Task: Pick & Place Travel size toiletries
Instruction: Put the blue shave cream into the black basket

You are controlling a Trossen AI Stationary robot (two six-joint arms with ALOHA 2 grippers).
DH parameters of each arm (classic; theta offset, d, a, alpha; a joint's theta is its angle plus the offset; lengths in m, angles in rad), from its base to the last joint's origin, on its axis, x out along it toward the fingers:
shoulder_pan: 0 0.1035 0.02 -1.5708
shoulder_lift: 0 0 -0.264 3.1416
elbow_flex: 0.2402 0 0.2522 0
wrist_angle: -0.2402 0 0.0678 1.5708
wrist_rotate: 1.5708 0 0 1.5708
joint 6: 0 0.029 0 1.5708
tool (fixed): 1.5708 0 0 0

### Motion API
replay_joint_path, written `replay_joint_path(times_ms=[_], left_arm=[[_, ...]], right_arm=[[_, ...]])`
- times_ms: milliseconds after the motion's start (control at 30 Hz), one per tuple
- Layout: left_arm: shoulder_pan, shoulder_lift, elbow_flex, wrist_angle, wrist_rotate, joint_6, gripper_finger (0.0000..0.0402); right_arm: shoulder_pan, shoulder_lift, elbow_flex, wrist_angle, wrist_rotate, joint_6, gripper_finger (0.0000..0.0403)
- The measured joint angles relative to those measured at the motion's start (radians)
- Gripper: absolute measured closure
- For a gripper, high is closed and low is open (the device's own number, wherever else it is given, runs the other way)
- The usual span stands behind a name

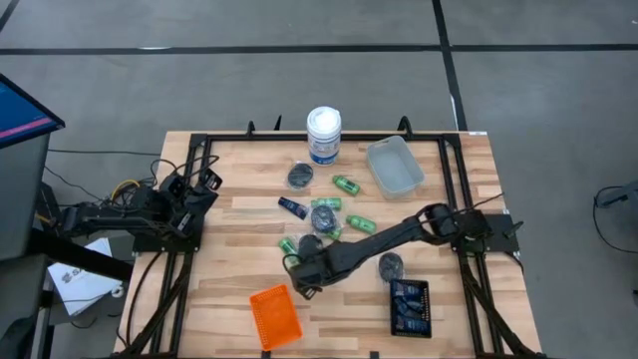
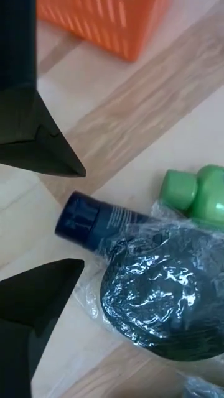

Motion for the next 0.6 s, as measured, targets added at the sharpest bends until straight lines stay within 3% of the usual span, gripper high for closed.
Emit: replay_joint_path(times_ms=[600], left_arm=[[0.0, 0.0, 0.0, 0.0, 0.015, 0.0, 0.0401]], right_arm=[[-0.012, 0.052, 0.008, -0.018, -0.004, 0.01, 0.0184]])
